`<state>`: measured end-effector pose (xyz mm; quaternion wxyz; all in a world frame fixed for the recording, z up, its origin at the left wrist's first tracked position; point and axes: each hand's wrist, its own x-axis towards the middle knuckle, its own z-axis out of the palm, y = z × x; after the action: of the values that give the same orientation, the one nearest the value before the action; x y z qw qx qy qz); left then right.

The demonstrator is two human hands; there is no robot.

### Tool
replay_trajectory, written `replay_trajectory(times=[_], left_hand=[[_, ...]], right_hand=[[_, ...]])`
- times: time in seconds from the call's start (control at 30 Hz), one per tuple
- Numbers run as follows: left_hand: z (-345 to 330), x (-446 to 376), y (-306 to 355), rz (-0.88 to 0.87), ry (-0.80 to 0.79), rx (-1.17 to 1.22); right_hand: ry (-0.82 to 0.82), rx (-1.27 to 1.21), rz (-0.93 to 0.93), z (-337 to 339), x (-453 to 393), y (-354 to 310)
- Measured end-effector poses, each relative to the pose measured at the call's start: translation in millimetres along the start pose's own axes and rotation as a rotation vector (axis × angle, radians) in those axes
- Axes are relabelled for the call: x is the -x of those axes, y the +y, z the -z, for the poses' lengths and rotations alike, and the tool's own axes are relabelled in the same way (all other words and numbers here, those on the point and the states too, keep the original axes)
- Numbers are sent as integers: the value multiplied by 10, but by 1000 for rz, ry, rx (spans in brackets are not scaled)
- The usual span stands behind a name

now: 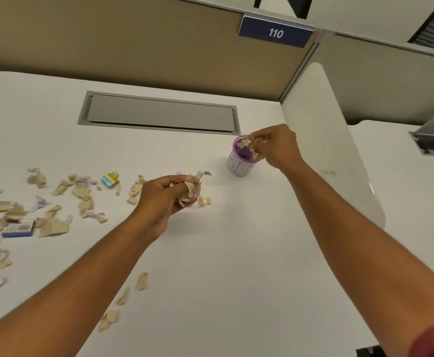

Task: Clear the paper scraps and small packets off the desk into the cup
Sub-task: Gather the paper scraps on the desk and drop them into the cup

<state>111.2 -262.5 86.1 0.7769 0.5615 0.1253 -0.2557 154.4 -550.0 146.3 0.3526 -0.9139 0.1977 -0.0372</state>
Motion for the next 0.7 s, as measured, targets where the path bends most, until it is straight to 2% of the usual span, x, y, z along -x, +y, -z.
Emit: replay_trajectory(times=[0.2,0.33,0.5,0.6,0.7], left_hand=[[-151,-165,108,4,53,-37],[-241,-254,217,-2,72,-119],[-569,-485,453,-49,44,-295],[-902,-693,635,-126,2,-485],[-1264,-885,758,-270,-68,-778]], right_hand=[[-214,497,42,-313,-518,68],[-307,630,136,-391,-547,75],[-275,474,90,-139,-503,-5],[-162,269,46,128,-382,41],[-31,73,-40,286,-148,212]])
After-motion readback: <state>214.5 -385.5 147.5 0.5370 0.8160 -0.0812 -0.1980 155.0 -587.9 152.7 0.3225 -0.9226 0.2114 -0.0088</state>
